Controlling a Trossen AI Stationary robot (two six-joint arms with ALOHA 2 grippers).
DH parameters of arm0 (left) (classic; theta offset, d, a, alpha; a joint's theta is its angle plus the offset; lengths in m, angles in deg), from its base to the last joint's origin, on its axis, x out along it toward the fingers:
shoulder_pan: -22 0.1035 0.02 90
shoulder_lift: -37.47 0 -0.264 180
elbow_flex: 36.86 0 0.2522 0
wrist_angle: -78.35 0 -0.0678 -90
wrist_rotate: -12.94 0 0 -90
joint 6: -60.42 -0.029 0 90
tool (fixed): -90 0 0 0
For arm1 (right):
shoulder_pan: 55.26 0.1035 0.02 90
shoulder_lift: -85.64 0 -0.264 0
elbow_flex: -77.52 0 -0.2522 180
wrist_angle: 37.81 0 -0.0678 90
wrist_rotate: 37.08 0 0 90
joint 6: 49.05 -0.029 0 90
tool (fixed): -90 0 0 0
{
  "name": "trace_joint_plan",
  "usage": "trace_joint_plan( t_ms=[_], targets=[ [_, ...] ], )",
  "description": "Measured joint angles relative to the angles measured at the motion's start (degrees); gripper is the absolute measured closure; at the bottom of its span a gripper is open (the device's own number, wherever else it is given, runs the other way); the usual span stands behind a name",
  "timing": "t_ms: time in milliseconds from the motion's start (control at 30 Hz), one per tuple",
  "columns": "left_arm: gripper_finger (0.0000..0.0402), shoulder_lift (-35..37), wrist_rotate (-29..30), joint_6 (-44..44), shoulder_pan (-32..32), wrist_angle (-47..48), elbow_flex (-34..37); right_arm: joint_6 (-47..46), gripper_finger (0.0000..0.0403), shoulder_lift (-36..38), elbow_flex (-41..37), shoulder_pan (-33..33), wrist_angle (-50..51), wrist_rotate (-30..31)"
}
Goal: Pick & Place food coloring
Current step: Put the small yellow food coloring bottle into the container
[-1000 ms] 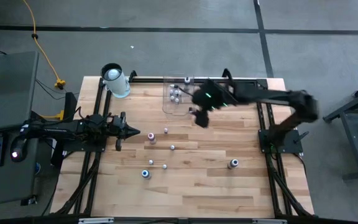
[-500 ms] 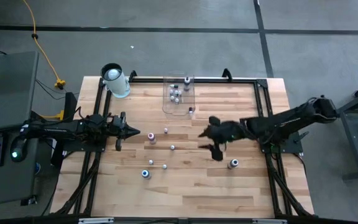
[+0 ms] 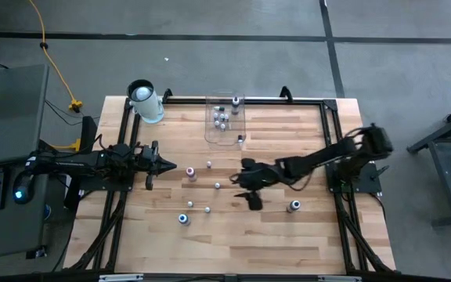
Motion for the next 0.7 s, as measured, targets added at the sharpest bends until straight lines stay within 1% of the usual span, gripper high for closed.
trace_joint_plan(
  t_ms=[133, 267, 367, 500, 700],
  targets=[
    [0.0401, 0.0, 0.0, 0.0, 0.0, 0.0, 0.0, -0.9, 0.0183, -5.8, 6.2, -1.8, 1.8, -1.6],
    [0.0401, 0.0, 0.0, 0.0, 0.0, 0.0, 0.0, -2.9, 0.0183, -8.9, 11.3, -2.8, 6.2, -2.4],
    [0.0401, 0.0, 0.0, 0.0, 0.0, 0.0, 0.0, -2.1, 0.0183, -10.3, 14.1, -3.6, 9.1, -2.4],
    [0.0401, 0.0, 0.0, 0.0, 0.0, 0.0, 0.0, -1.8, 0.0183, -12.2, 15.4, -4.4, 10.2, -3.2],
    [0.0401, 0.0, 0.0, 0.0, 0.0, 0.0, 0.0, -4.6, 0.0183, -15.0, 15.5, -5.0, 10.5, -4.3]
  ],
)
